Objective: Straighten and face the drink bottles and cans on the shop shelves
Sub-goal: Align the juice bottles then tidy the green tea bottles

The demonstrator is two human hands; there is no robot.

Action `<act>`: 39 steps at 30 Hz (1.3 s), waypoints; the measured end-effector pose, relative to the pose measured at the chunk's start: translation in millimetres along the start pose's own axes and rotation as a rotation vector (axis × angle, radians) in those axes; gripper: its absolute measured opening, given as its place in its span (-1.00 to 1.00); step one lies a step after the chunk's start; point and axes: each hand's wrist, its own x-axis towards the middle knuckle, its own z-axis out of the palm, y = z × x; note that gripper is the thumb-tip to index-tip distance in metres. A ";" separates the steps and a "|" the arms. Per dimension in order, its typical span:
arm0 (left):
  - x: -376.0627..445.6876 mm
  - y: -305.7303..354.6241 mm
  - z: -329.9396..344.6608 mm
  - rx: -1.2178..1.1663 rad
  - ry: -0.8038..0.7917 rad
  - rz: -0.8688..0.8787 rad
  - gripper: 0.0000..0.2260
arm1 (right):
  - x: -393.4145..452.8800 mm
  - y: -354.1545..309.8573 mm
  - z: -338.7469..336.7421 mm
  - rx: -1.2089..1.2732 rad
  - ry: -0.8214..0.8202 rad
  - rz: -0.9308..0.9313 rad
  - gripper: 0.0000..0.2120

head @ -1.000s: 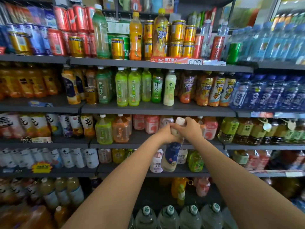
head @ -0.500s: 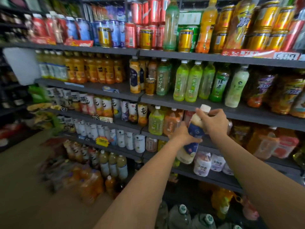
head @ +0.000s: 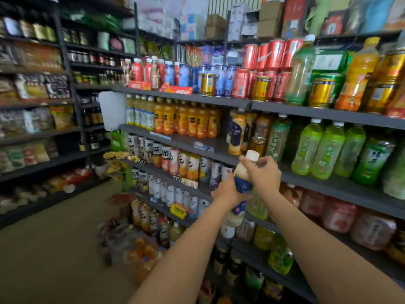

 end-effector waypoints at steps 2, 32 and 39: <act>10.7 -12.8 -23.8 -0.047 0.071 -0.014 -0.44 | 3.5 -17.2 28.0 0.030 -0.052 -0.023 -0.58; 191.5 -119.4 -218.9 -0.106 0.369 0.113 -0.52 | 114.9 -85.3 297.3 0.110 -0.285 -0.168 -0.40; 231.8 -83.9 -202.8 -0.109 0.185 0.259 -0.53 | 137.5 -75.3 272.1 -0.064 0.080 -0.266 -0.45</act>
